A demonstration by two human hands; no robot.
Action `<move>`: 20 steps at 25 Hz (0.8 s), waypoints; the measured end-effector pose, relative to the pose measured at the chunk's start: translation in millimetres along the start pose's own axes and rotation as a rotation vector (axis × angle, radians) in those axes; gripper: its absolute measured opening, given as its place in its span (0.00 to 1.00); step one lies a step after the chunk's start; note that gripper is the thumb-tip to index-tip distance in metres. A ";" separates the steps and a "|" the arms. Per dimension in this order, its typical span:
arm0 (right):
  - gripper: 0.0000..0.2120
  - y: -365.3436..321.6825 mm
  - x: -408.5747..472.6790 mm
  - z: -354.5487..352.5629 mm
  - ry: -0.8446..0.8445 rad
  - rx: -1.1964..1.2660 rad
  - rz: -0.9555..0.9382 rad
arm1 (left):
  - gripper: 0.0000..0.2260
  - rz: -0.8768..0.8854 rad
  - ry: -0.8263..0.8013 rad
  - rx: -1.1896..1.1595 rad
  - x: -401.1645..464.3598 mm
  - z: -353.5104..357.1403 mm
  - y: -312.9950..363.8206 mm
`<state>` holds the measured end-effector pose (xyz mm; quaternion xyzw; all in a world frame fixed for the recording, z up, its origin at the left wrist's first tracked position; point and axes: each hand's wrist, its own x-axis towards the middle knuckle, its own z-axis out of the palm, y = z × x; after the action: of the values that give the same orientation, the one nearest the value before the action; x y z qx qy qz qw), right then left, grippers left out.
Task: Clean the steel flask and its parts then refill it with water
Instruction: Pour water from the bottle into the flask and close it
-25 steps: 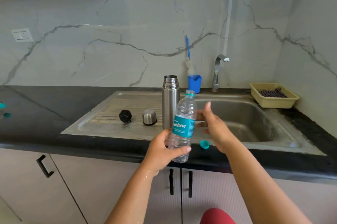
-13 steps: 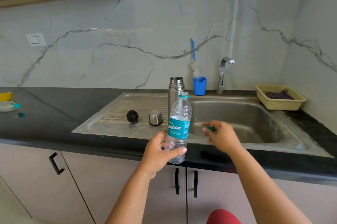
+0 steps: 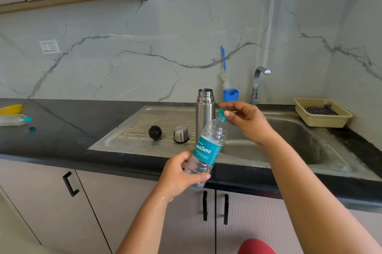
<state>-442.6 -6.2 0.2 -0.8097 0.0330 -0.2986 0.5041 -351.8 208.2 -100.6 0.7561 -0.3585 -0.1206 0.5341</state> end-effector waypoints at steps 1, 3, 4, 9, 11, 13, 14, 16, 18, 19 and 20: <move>0.11 0.3 1.4 -4.0 -0.049 -0.051 0.009 | 0.23 0.009 0.002 0.010 -0.5 -2.0 -0.8; 0.12 -5.8 2.9 -13.1 -0.157 -0.096 0.041 | 0.25 0.026 0.018 0.026 -1.7 -5.6 -2.0; 0.12 -10.7 3.4 -17.3 -0.201 -0.107 0.056 | 0.25 0.034 0.030 0.029 -2.2 -6.7 -2.6; 0.19 -22.2 15.3 -22.6 -0.182 -0.628 0.116 | 0.29 0.085 0.087 0.060 -4.5 -7.3 -3.7; 0.29 -18.0 18.5 -16.1 -0.171 -0.723 0.144 | 0.28 0.102 0.061 0.075 -5.7 -6.9 -3.4; 0.32 -16.6 15.2 -10.6 -0.145 -0.684 0.151 | 0.25 0.085 -0.021 0.023 -7.2 -6.7 -0.5; 0.32 -16.9 13.3 -8.8 -0.139 -0.650 0.137 | 0.24 0.063 -0.066 -0.034 -7.5 -8.1 0.9; 0.27 -20.0 9.7 -6.3 -0.154 -0.563 0.093 | 0.25 0.007 -0.148 -0.190 -7.0 -15.8 0.8; 0.17 -25.3 7.5 -4.9 -0.196 -0.443 0.035 | 0.26 -0.040 -0.230 -0.313 -7.5 -26.4 -1.7; 0.14 -27.1 7.5 -4.4 -0.226 -0.393 0.016 | 0.25 -0.055 -0.250 -0.342 -8.9 -30.9 -2.8; 0.12 -28.1 8.9 -3.8 -0.257 -0.361 0.004 | 0.25 -0.063 -0.252 -0.345 -10.1 -34.2 -3.2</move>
<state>-444.3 1.4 28.9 -0.9180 0.0230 -0.1815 0.3518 -338.4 240.2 -91.8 0.6432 -0.3727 -0.2905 0.6025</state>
